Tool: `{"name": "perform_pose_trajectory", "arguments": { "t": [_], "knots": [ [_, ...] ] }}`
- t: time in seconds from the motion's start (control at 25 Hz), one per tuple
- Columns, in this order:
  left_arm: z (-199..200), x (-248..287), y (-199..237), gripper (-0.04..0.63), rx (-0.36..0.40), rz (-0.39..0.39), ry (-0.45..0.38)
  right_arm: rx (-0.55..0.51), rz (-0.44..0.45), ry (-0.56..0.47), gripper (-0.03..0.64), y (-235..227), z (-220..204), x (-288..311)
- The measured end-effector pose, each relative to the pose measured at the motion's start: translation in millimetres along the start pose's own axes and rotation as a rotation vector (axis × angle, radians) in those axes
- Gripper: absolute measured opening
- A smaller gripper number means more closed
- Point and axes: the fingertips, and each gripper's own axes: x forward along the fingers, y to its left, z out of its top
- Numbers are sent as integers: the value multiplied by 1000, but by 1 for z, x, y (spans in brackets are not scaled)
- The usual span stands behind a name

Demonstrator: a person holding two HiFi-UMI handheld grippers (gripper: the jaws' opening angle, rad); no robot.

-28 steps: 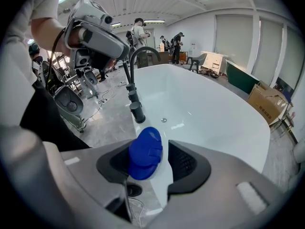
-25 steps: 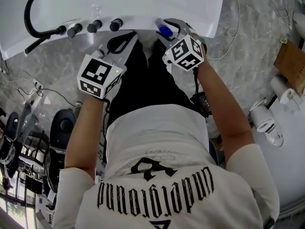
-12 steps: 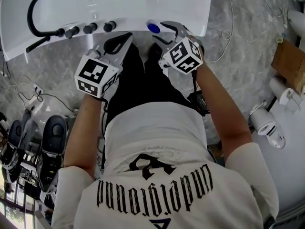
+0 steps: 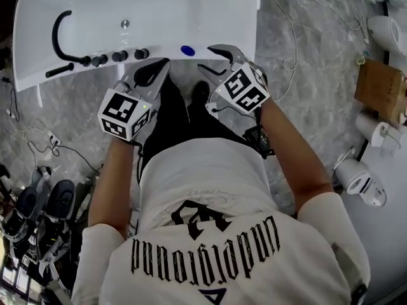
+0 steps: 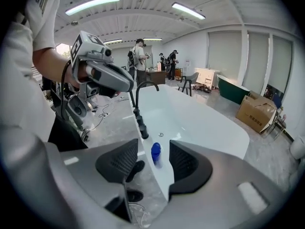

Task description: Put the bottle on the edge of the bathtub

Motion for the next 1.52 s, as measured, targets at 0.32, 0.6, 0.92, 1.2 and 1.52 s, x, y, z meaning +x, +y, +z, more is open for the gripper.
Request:
{"name": "perform_pose_trajectory", "arguments": {
  "t": [0.32,0.6,0.92,1.2,1.52],
  "knots": [
    [63,-31,-37,6,30,35,-128,-30,-39,-110,187,-7,45,-76],
    [115,-63,-60,6,100,58,-221,-79,-143,-241,164,-16,89,-149],
    [162,-86,-89,6,184,66,-292,-98,-205,-340,127,-12,122,-210],
    [165,-100,-105,5,197,83,-287,-89,-235,-413,44,-5,134,-237],
    [166,-117,-117,6,196,110,-292,-112,-207,-444,9,9,140,-239]
  ]
}}
